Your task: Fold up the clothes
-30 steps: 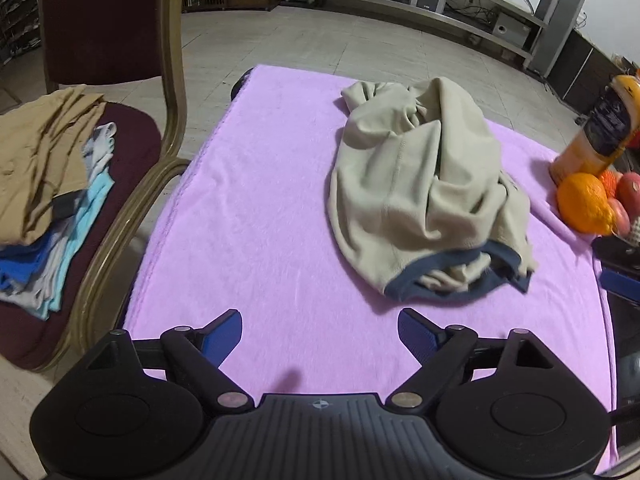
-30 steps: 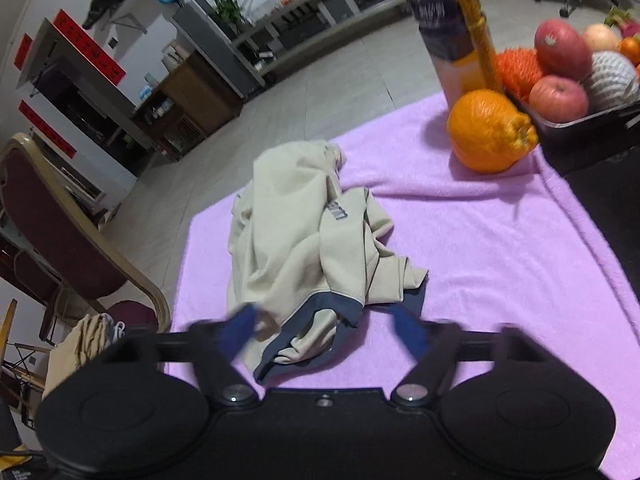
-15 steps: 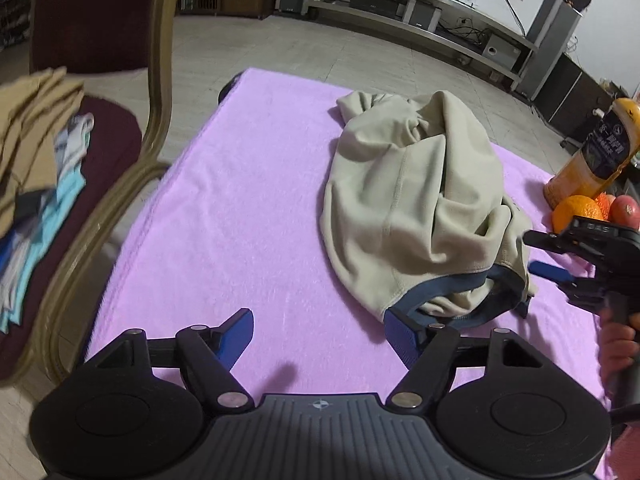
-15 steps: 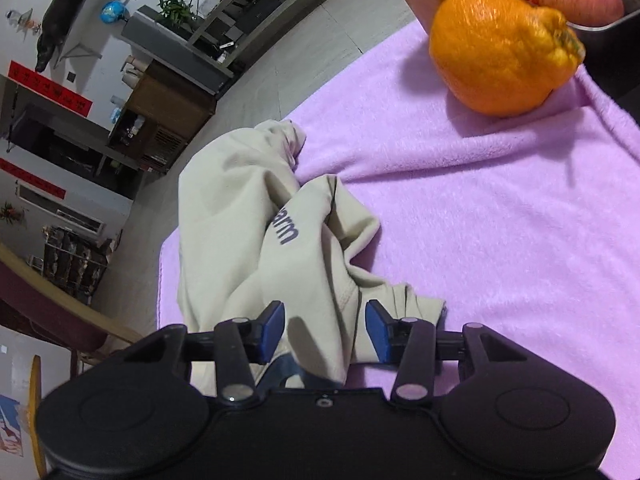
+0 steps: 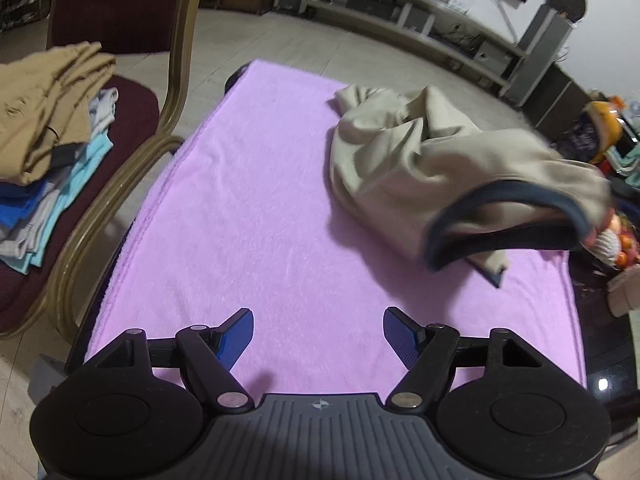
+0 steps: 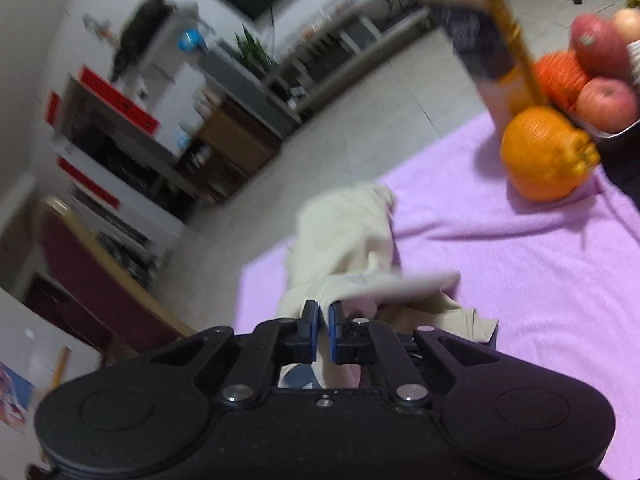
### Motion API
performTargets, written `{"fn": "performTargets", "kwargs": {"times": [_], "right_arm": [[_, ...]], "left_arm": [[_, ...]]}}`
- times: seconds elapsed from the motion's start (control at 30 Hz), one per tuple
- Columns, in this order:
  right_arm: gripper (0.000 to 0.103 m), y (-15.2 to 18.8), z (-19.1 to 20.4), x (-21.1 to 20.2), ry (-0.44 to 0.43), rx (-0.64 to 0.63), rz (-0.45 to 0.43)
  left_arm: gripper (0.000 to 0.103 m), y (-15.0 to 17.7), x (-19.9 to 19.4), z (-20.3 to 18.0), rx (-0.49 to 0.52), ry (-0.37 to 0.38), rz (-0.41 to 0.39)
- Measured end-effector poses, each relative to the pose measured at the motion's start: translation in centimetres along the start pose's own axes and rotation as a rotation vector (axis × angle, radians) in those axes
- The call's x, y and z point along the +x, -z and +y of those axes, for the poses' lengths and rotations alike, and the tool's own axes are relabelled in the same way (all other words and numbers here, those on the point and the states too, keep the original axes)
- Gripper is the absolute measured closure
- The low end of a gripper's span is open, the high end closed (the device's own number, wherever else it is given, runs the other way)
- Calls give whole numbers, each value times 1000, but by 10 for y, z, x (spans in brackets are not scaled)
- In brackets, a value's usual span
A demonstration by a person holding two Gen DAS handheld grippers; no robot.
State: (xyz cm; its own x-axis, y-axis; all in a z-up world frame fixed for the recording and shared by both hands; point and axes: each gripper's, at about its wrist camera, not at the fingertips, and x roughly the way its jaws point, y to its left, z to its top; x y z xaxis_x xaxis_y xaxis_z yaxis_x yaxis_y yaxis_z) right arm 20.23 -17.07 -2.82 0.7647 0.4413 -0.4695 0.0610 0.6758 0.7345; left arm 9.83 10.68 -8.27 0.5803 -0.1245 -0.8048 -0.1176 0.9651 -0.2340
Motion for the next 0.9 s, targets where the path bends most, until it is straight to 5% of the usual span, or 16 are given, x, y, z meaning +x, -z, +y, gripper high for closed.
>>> {"fn": "performTargets", "kwargs": {"times": [0.07, 0.17, 0.27, 0.37, 0.43, 0.57, 0.9], "right_arm": [[97, 5, -10, -55, -12, 63, -80], [97, 19, -59, -99, 102, 179, -94], [97, 38, -128, -104, 258, 350, 33], [96, 53, -154, -104, 312, 343, 61], [95, 57, -160, -100, 288, 319, 75], [58, 55, -162, -90, 271, 263, 67], [57, 82, -198, -78, 212, 394, 59]], "left_arm": [[32, 8, -7, -3, 8, 25, -6], [32, 20, -12, -10, 20, 65, 0], [32, 33, -1, -25, 37, 77, 59], [32, 44, 7, -42, 75, 81, 105], [32, 49, 10, -50, 100, 82, 122], [31, 55, 10, -59, 132, 81, 120], [31, 65, 16, -65, 155, 91, 144]]}}
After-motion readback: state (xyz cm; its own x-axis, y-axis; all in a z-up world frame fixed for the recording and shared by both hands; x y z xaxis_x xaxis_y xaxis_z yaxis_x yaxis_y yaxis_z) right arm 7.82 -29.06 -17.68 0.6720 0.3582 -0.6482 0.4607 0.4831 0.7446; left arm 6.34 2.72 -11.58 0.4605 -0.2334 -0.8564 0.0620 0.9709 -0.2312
